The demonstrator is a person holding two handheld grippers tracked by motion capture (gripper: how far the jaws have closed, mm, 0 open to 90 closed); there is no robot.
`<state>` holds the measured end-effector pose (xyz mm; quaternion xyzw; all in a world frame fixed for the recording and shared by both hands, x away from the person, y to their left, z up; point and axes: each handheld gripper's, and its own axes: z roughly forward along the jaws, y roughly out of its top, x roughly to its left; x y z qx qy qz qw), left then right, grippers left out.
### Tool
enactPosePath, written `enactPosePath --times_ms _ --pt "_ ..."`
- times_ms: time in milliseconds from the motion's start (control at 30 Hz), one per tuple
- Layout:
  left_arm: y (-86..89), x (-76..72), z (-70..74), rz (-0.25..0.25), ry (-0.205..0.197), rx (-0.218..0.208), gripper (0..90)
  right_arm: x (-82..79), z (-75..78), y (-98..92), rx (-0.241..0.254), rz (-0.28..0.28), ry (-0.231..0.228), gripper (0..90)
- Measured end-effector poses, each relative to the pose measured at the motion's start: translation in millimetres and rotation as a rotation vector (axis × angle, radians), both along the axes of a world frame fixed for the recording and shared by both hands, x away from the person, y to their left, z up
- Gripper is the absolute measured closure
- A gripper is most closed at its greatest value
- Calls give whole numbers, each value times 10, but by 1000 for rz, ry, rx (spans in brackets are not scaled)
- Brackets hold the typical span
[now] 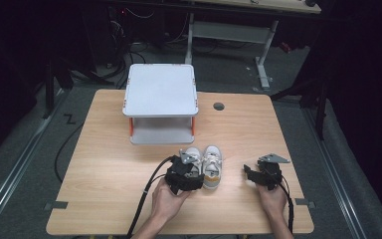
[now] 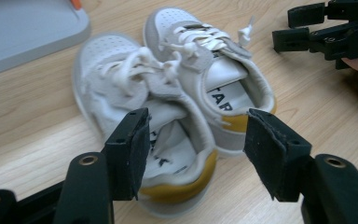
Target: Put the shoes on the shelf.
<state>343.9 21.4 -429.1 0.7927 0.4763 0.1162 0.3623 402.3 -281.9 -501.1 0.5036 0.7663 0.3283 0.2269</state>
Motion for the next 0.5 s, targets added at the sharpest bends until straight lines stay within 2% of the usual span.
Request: enactPosePath --times_ms 167,400,500 --pt "-151 60 -55 16 16 36 401 0 0 0 0 1 0 376" --pt "-177 150 -69 60 59 8 409 0 0 1 0 2 1 374" --pt "-176 141 -64 60 56 12 418 0 0 1 0 2 1 374"
